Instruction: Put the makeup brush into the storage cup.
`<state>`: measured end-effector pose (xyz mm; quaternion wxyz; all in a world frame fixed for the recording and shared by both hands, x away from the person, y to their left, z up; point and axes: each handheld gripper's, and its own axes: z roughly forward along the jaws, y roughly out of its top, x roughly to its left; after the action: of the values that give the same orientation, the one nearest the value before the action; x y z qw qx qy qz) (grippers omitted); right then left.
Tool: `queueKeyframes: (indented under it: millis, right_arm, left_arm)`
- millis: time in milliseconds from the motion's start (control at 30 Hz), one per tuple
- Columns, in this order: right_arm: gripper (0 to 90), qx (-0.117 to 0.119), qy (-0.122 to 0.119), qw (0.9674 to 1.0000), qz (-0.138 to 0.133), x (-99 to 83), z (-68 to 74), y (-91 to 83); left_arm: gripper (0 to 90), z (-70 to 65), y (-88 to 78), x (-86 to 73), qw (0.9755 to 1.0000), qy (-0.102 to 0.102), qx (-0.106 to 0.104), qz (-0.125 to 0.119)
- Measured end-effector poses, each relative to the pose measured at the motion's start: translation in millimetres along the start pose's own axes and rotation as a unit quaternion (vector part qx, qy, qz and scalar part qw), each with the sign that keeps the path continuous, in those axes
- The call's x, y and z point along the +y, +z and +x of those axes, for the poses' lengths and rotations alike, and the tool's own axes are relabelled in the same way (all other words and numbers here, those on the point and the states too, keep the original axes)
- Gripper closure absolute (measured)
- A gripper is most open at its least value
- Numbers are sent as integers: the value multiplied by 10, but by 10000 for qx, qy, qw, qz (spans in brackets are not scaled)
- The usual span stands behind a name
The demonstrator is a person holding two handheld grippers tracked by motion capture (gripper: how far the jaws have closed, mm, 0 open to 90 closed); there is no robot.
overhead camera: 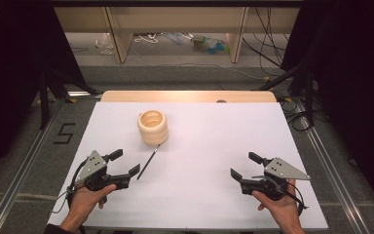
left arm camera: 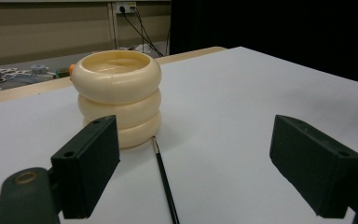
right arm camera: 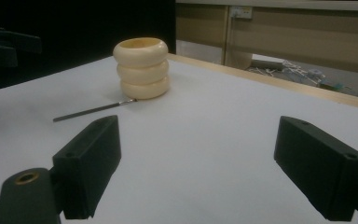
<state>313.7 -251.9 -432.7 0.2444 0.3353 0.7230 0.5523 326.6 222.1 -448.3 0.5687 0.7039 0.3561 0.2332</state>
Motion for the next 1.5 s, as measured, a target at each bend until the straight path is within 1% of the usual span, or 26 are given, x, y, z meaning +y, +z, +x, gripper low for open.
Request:
queueKeyframes:
  millis: [67, 133, 267, 400, 533, 567, 633, 667, 700, 767, 800, 833, 867, 1000, 1100, 1167, 1200, 1233, 1267, 1300, 1333, 1367, 1400, 1433, 1467, 1500]
  right_arm:
    - [156, -35, 4, 10000, -50, -1, 2, 6]
    - [156, -21, -3, 10000, 7, 0, 2, 0]
    - [156, -22, 0, 10000, -16, -2, 3, 5]
    - [157, 26, -13, 10000, -33, -5, 2, 13]
    - [157, -5, -11, 10000, 15, -4, 4, 7]
    - [157, 7, -6, 10000, -60, -8, 5, 21]
    - [157, 6, -12, 10000, 28, -7, 7, 9]
    - [157, 4, -15, 10000, 30, -7, 8, 8]
    - [157, 5, -13, 10000, 28, -7, 8, 8]
    - [158, -3, -8, 10000, 49, -7, 7, 10]
    - [158, 44, 107, 9998, 151, -9, 21, 3]
    - [158, 44, 107, 9998, 151, -9, 21, 3]
    - [158, 20, -22, 10000, 70, -10, 0, 11]
    - [158, 5, -19, 10000, 78, -14, 3, 14]
    - [159, 14, -19, 10000, 82, -13, 3, 15]
    - [159, 58, -9, 10000, 39, -18, 3, 24]
    - [159, 34, -6, 10000, 21, -20, 7, 31]
    - [159, 34, -6, 10000, 21, -20, 7, 31]
    - [158, 7, -14, 9999, 100, -16, 13, 28]
    - [158, 7, -14, 9999, 100, -16, 13, 28]
    - [158, 67, 5, 9999, 140, -17, 21, 30]
    - [158, 112, 85, 9997, 211, -16, 33, 24]
    - [158, 64, -36, 9999, 119, -16, 19, 34]
    - [158, 64, -36, 9999, 119, -16, 19, 34]
    - [159, 45, -37, 9999, 142, -18, 18, 33]
    - [159, 45, -37, 9999, 142, -18, 18, 33]
  left_arm:
    - [159, 0, 0, 0, 10000, 0, 3, 0]
    - [160, 2, 1, 1, 10000, 1, 8, 0]
    - [160, 2, 10, -4, 10000, -12, -23, 1]
    - [159, -10, 25, -5, 9999, -3, -37, 112]
    - [160, -13, 47, -5, 9997, 21, -76, 228]
    - [160, -13, 47, -5, 9997, 21, -76, 228]
    - [160, -18, 66, 1, 9995, -2, -81, 317]
    - [160, -16, 70, 5, 9994, 50, -86, 343]
    - [160, -21, 80, 6, 9993, 12, -94, 370]
    - [160, -17, 103, 13, 9989, 90, -126, 448]
    - [160, -22, 107, 15, 9987, 98, -114, 496]
    - [160, -22, 107, 15, 9987, 98, -114, 496]
    - [161, -41, 129, 25, 9984, 142, -175, 524]
    - [162, -70, 165, 62, 9971, 275, -157, 690]
    - [162, -76, 194, 88, 9967, 226, -181, 753]
    - [163, -69, 236, 127, 9953, 275, -172, 918]
    - [165, -64, 260, 140, 9944, 300, -164, 998]
    - [165, -64, 260, 140, 9944, 300, -164, 998]
    - [166, -58, 315, 164, 9931, 293, -186, 1120]
    - [167, -58, 315, 164, 9931, 293, -186, 1120]
    - [171, -51, 348, 183, 9918, 306, -200, 1223]
    - [172, -44, 390, 208, 9895, 350, -215, 1386]
    - [172, -44, 413, 218, 9879, 379, -223, 1490]
    - [172, -44, 413, 218, 9879, 379, -223, 1490]
    - [173, -36, 429, 231, 9852, 464, -234, 1634]
    - [173, -39, 446, 236, 9845, 458, -234, 1677]
